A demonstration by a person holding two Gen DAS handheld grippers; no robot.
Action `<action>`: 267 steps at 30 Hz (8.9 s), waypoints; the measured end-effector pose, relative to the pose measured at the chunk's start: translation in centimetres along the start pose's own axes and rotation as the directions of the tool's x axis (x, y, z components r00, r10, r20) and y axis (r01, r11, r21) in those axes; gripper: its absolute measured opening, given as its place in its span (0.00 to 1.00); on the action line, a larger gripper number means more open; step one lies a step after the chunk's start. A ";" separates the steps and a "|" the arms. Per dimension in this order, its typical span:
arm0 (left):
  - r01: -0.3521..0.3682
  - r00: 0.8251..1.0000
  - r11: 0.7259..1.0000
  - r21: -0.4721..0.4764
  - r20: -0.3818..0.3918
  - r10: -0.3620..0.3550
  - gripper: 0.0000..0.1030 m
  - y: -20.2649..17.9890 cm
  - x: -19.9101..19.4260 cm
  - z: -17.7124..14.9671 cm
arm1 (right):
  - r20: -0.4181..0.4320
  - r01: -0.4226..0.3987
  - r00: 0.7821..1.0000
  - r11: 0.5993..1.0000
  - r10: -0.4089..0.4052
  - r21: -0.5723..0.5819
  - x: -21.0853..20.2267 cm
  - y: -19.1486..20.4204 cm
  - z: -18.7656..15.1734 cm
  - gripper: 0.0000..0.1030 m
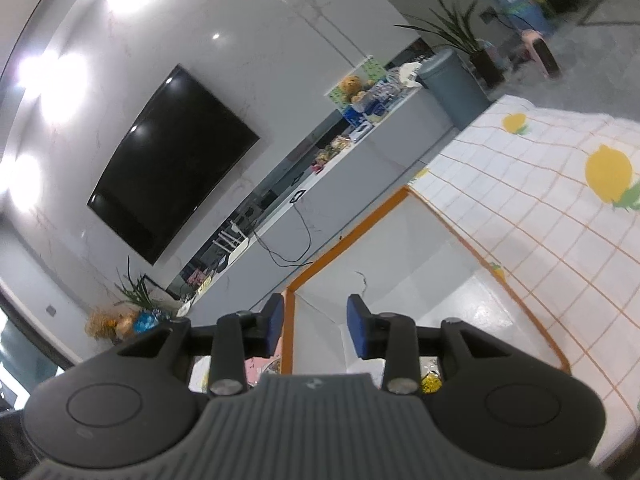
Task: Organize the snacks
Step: 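Move both tools back over the snack pile, then grasp the chocolate-ball packet with red label using the right tool, then grasp the green sausage with left tool while right tool holds chocolate packet, then drop the chocolate packet into the box with right tool while left lifts sausage, then carry the green sausage over the orange box and open the left tool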
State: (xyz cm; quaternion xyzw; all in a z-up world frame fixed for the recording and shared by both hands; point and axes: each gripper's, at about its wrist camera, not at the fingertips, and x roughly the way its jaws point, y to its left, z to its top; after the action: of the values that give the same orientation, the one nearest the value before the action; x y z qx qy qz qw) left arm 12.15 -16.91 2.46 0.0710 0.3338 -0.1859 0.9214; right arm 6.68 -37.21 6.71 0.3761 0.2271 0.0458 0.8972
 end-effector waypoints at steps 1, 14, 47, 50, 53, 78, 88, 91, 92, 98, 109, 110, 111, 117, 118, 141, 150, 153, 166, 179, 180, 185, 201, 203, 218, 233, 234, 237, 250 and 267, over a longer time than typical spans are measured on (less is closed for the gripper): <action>-0.012 1.000 1.000 -0.005 0.007 0.012 0.98 0.5 -0.5 -0.1 | -0.002 -0.010 1.000 1.000 0.010 -0.019 0.1 0.3 -0.2 0.34; -0.098 0.992 0.972 -0.212 0.052 0.112 0.98 10.2 -5.3 -2.2 | -0.063 -0.125 0.992 0.953 0.112 -0.275 1.5 6.0 -5.8 0.35; -0.110 0.991 0.873 -0.474 -0.116 0.061 0.98 23.1 -3.5 -10.0 | -0.257 0.122 0.893 0.750 -0.369 -0.650 9.4 9.8 -25.6 0.78; -0.103 0.992 0.876 -0.472 -0.119 0.053 0.98 22.8 -3.4 -10.1 | -0.251 0.123 0.895 0.745 -0.369 -0.656 9.8 10.0 -25.8 0.80; -0.106 0.991 0.877 -0.468 -0.127 0.052 0.98 22.8 -3.1 -10.2 | -0.227 0.138 0.894 0.721 -0.385 -0.679 10.1 10.3 -26.2 0.80; -0.146 0.986 0.918 -0.369 -0.133 0.103 0.97 21.3 -2.2 -10.2 | -0.133 0.152 0.927 0.677 -0.350 -0.720 10.2 11.3 -25.1 0.38; -0.067 0.997 0.969 -0.240 -0.047 0.057 0.94 19.3 0.8 -8.3 | -0.178 0.153 0.904 0.682 -0.389 -0.715 10.8 10.2 -24.6 0.38; -0.057 0.996 0.973 -0.222 -0.077 0.041 0.94 19.1 2.6 -7.7 | -0.193 0.156 0.900 0.701 -0.391 -0.695 11.1 9.7 -24.3 0.38; -0.042 0.995 0.975 -0.217 -0.102 0.020 0.94 19.0 3.4 -7.6 | -0.193 0.157 0.899 0.700 -0.394 -0.697 11.2 9.7 -24.2 0.38; -0.038 0.981 0.992 -0.117 -0.195 0.015 0.89 17.4 7.3 -8.1 | -0.197 0.156 0.896 0.697 -0.398 -0.700 11.3 9.7 -24.1 0.38; -0.031 0.971 0.980 -0.198 -0.239 -0.017 0.72 18.0 9.8 -8.8 | -0.199 0.152 0.895 0.693 -0.400 -0.705 11.4 9.8 -24.0 0.38; -0.032 0.971 0.978 -0.205 -0.238 -0.019 0.72 18.1 9.8 -8.8 | -0.200 0.152 0.895 0.693 -0.400 -0.705 11.4 9.8 -24.0 0.38; -0.032 0.971 0.978 -0.207 -0.238 -0.018 0.72 18.2 9.8 -8.8 | -0.200 0.152 0.895 0.693 -0.400 -0.705 11.4 9.8 -24.0 0.38; -0.040 0.973 0.977 -0.211 -0.233 -0.010 0.37 18.1 9.6 -8.8 | -0.198 0.151 0.895 0.690 -0.399 -0.708 11.3 9.8 -24.1 0.38; -0.047 0.972 0.976 -0.214 -0.236 -0.005 0.37 18.1 9.5 -8.8 | -0.198 0.151 0.895 0.689 -0.399 -0.709 11.3 9.8 -24.1 0.38; -0.002 0.984 0.963 -0.269 -0.171 -0.045 0.23 18.5 3.8 -8.3 | -0.158 0.116 0.936 0.700 -0.314 -0.705 9.0 11.2 -22.7 0.38; 0.073 0.993 0.944 -0.322 -0.061 -0.098 0.23 18.7 0.8 -6.5 | -0.134 0.042 0.975 0.741 -0.176 -0.671 5.6 12.6 -20.3 0.38; 0.098 0.993 0.937 -0.335 -0.027 -0.113 0.23 18.8 0.1 -5.8 | -0.108 0.028 0.986 0.760 -0.129 -0.649 4.2 13.1 -18.7 0.38; 0.216 0.976 0.921 -0.325 0.040 -0.215 0.23 16.8 -0.4 -3.8 | 0.019 0.104 0.993 0.797 -0.115 -0.595 -0.8 8.8 -7.6 0.38; 0.251 0.966 0.921 -0.296 0.016 -0.258 0.23 14.4 0.6 -3.8 | -0.114 0.316 0.887 0.769 -0.447 -0.556 6.0 0.7 -5.1 0.38; 0.252 0.965 0.922 -0.293 0.013 -0.260 0.23 14.4 0.6 -3.8 | -0.116 0.326 0.878 0.758 -0.464 -0.564 6.0 0.5 -5.2 0.38; 0.254 0.965 0.925 -0.284 0.009 -0.262 0.23 14.0 0.4 -4.0 | -0.089 0.411 0.814 0.676 -0.575 -0.612 7.2 -0.6 -5.0 0.38; 0.265 0.963 0.926 -0.268 0.016 -0.271 0.23 13.2 -0.1 -3.7 | -0.050 0.422 0.829 0.680 -0.558 -0.600 6.3 0.4 -5.4 0.64; 0.270 0.962 0.927 -0.261 0.021 -0.274 0.23 12.9 -0.3 -3.6 | -0.040 0.419 0.846 0.710 -0.531 -0.566 5.5 0.7 -5.0 0.66; 0.327 0.943 0.925 -0.191 0.007 -0.332 0.23 7.0 0.8 -1.0 | 0.115 0.420 0.907 0.851 -0.405 -0.316 -0.5 0.8 -1.3 0.68; 0.395 0.906 0.907 -0.146 -0.102 -0.411 0.23 -1.7 8.0 1.8 | 0.190 0.425 0.901 0.879 -0.389 -0.217 -4.6 -0.8 0.7 0.68; 0.394 0.904 0.907 -0.146 -0.114 -0.411 0.23 -2.1 8.6 1.9 | 0.191 0.423 0.902 0.881 -0.387 -0.214 -4.8 -0.9 0.8 0.68; 0.386 0.901 0.910 -0.151 -0.149 -0.407 0.23 -3.5 10.6 2.3 | 0.193 0.423 0.902 0.882 -0.387 -0.208 -5.0 -1.3 1.0 0.68; 0.276 0.920 0.953 -0.121 -0.252 -0.299 0.23 -6.3 15.3 2.6 | 0.171 0.426 0.900 0.891 -0.401 -0.155 -5.4 -2.8 1.5 0.68; 0.301 0.875 0.946 0.121 -0.429 -0.224 0.71 -5.7 17.5 2.9 | 0.163 0.407 0.908 0.904 -0.385 -0.134 -5.5 -2.6 1.8 0.68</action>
State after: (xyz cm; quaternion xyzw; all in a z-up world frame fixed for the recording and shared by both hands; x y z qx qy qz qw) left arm 23.99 -28.09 -6.63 0.1469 0.5073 -0.3204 0.7864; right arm 2.29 -41.66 8.02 0.2486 0.2339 -0.1441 0.9288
